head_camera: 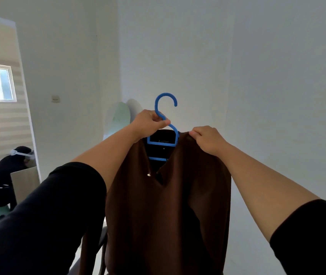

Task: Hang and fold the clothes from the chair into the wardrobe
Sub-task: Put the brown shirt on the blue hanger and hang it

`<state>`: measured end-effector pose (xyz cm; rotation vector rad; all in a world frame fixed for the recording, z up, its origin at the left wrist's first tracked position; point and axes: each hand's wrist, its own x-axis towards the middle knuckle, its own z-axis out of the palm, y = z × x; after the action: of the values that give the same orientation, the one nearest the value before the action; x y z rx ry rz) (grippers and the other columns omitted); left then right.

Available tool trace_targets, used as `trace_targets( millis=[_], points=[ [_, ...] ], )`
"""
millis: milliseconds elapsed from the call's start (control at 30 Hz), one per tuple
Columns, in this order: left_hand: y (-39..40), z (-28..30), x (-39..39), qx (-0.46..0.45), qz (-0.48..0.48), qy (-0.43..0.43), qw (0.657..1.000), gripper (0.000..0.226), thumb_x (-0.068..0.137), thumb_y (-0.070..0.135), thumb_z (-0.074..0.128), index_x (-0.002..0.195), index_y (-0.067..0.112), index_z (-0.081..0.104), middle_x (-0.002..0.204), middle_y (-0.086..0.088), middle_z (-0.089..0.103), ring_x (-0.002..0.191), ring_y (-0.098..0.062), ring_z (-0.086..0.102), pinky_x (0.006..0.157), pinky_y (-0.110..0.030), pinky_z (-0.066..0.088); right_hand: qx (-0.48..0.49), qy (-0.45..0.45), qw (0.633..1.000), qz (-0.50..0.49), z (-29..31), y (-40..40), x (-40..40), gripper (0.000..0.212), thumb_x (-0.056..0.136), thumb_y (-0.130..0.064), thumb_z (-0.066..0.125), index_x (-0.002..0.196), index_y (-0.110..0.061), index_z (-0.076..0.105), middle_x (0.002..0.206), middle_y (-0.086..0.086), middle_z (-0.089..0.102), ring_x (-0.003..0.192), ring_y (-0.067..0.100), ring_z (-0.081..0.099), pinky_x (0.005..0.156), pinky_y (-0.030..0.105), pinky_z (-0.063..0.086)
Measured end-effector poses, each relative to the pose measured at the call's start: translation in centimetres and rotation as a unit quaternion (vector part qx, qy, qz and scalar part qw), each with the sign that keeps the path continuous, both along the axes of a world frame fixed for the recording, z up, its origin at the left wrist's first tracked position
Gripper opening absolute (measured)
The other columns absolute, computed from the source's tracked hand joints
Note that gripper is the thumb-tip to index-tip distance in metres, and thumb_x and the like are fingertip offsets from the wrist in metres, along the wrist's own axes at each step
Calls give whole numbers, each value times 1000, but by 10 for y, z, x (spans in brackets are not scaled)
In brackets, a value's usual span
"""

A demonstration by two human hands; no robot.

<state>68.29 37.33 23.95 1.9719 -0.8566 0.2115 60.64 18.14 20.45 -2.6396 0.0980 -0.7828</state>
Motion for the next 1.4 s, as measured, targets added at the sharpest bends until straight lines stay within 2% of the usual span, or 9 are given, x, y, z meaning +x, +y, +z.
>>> trace_targets(
  millis=[67,200,300,400,600,767,933,1300,1400],
  points=[
    [2,2,2,-34,22,0,999,24,89,31,63,105,14,66,94,7,63,91,-6,56,85,-22,41,10,-6,1000,-16,3,-8,-2,30,100,-21,34,84,-14,58,88,2,56,88,22,52,73,28,35],
    [-1,-1,3,-78,36,6,996,24,89,30,62,107,14,64,92,6,62,88,-6,55,83,-20,38,45,4,998,36,2,-10,-9,34,100,-38,36,118,-19,57,107,-6,54,100,14,50,85,26,36],
    [-9,-4,1,-82,32,-1,996,25,89,33,61,107,16,63,96,5,62,94,-9,56,85,-22,39,-45,-8,998,36,-3,-8,-8,26,97,-33,45,111,-17,60,101,-1,61,95,18,55,79,27,38],
    [-14,-7,0,-71,6,-29,997,29,90,37,58,112,18,62,101,5,63,100,-12,58,91,-25,43,-40,-57,997,-22,-4,-9,-16,23,97,-30,46,103,-16,63,98,3,64,90,20,56,78,33,44],
    [-15,-28,11,110,4,-168,980,28,97,43,42,107,24,60,100,0,64,98,-23,58,89,-39,45,-21,-97,987,-129,-2,-24,-72,21,96,-29,48,103,-16,63,97,3,65,86,18,53,75,31,41],
    [-35,-43,-8,46,-62,-195,978,22,98,18,44,112,14,61,104,-8,67,93,-21,57,78,-23,35,-7,-126,965,-230,-3,-36,-147,20,96,-27,48,108,-19,62,103,0,66,89,16,54,79,30,42],
    [-84,-51,-61,-29,-141,-225,964,24,96,17,47,112,14,65,106,-5,69,99,-24,61,83,-23,38,-20,-162,927,-338,-11,-33,-229,20,95,-26,51,107,-18,65,102,1,68,96,21,59,80,30,43],
    [-217,-51,-208,-87,-273,-280,916,27,97,27,46,118,18,61,107,-8,67,101,-30,61,90,-41,47,-11,-163,835,-525,-23,-72,-409,24,93,-26,54,112,-15,66,111,6,68,106,27,59,87,30,41],
    [-253,-47,-237,-64,-310,-379,870,53,90,48,52,136,24,43,111,-7,59,101,-27,57,89,-42,44,-10,-181,813,-553,-17,-93,-450,23,93,-23,55,109,-12,66,108,8,69,104,27,59,82,26,37]
  ],
)
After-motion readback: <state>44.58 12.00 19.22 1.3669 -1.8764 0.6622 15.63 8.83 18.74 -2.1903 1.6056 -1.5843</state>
